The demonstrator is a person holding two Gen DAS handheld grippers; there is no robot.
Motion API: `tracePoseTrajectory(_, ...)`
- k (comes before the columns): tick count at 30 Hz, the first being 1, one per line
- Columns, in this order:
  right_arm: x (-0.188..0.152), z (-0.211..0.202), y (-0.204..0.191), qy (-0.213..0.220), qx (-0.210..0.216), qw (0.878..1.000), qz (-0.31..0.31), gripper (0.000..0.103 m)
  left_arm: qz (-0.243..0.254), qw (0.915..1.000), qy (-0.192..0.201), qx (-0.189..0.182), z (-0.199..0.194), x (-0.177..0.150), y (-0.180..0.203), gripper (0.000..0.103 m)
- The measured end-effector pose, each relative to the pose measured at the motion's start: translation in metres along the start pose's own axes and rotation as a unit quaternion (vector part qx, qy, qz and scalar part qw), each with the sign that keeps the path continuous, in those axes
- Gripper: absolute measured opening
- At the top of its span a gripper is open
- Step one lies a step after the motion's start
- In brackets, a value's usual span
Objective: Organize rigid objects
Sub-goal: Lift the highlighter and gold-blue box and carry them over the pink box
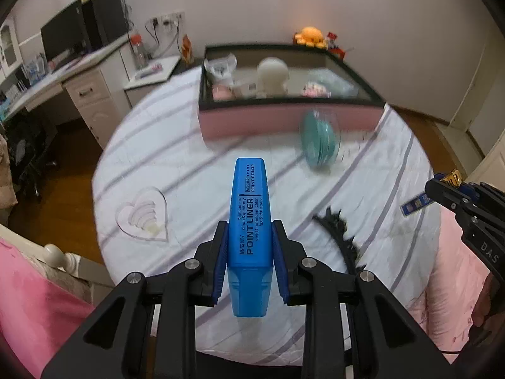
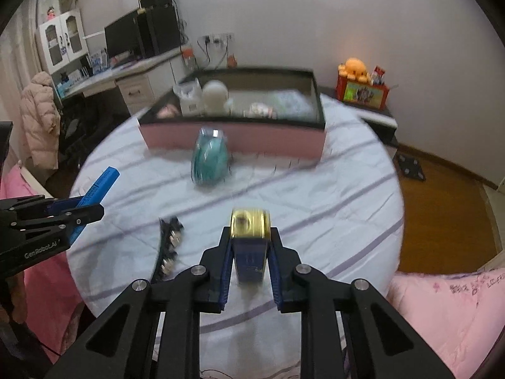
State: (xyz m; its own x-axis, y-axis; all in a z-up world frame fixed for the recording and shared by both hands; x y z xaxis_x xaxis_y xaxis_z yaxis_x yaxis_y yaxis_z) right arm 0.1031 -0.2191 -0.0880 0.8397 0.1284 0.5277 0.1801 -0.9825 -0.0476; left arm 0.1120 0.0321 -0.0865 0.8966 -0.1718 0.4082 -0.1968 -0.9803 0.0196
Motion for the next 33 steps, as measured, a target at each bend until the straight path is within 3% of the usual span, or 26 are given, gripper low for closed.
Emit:
tracePoseTrajectory(11,0.006,-0.042,0.004,0.051,-0.006,0.999,0.006,0.021,0.007,0.998,0.062,0.005,-0.051,0.01,0.001,0.027)
tracePoseTrajectory(23,0.008,-0.108,0.007,0.15,-0.026,0.988,0.01,0.021,0.008,0.9889,0.147,0.023,-0.103,0.016,0.004,0.027)
tracePoseTrajectory(33,0.007,-0.117,0.003,0.167,-0.025,0.986,0.0,0.021,0.009,0.987,0.158,0.027,-0.111,0.012,0.008,0.027)
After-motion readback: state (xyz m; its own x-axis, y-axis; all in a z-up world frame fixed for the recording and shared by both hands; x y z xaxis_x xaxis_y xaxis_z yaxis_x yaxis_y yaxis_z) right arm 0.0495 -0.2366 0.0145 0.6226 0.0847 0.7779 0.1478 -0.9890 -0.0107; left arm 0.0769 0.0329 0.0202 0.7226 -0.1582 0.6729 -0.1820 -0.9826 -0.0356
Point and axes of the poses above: each gripper's, at about its wrist camera, not at the fingertips, and z roughly the way its jaws point, y to its right, x to its top, the point moved 3 cm from there along z, roughly the way its jaws point, and after that the axes turned 12 degrees about -y, right-handed, at the moved point
